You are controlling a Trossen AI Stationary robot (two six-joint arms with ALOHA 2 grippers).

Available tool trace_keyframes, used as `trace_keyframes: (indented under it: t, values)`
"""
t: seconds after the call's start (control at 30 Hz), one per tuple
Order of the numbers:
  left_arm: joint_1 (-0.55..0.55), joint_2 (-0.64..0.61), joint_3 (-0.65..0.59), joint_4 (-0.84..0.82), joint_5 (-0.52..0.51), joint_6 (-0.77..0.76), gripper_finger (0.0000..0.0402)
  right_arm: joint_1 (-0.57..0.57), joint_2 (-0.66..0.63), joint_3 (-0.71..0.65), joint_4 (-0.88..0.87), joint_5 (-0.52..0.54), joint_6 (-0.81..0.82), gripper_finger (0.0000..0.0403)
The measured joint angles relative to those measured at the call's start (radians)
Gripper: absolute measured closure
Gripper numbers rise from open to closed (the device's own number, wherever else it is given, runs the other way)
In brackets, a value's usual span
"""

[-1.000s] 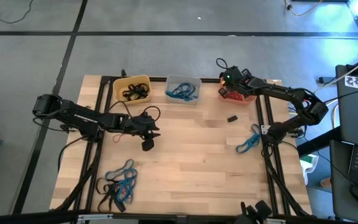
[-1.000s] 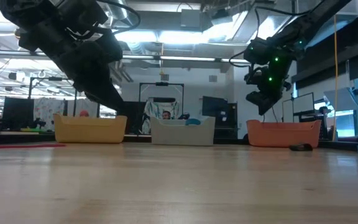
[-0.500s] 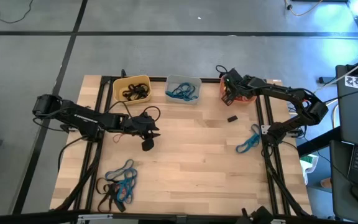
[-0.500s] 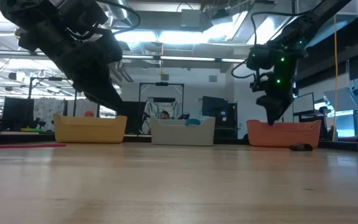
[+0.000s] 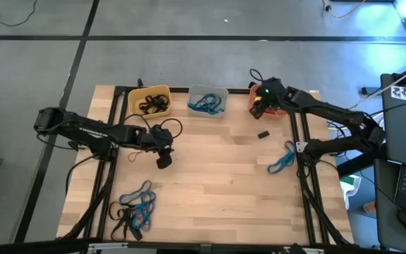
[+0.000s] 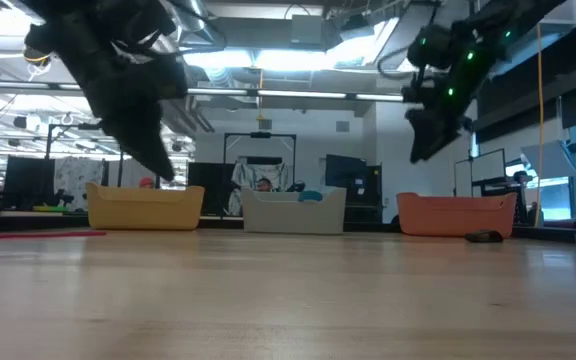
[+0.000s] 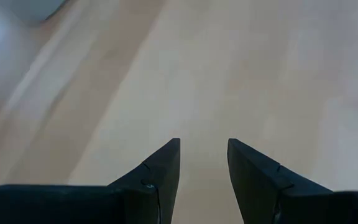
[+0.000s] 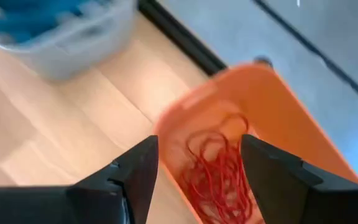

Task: Sort rubber bands into baskets
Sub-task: Put the red rubber band into the orange bin

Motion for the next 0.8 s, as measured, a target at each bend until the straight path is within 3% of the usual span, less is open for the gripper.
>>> trace_keyframes:
  t: [0.23,0.37,0.57,0.8]
  values:
    - [0.000,-0.013,0.007,-0.269,-0.153,-0.237,0.0271,0.134,-0.074,0.000,0.010,-0.011,0.018,0.0174]
    - [0.000,-0.014,-0.009,-0.360,-0.183,-0.358,0.0271,0.210,-0.074,0.000,0.009,-0.012,0.026,0.0174]
    - [0.000,-0.001,-0.070,-0.381,-0.185,-0.475,0.0271,0.287,-0.069,0.000,0.014,0.009,0.026,0.0174]
    - [0.000,0.005,-0.126,-0.395,-0.183,-0.573,0.0271,0.297,-0.068,0.000,0.015,0.031,0.026,0.0174]
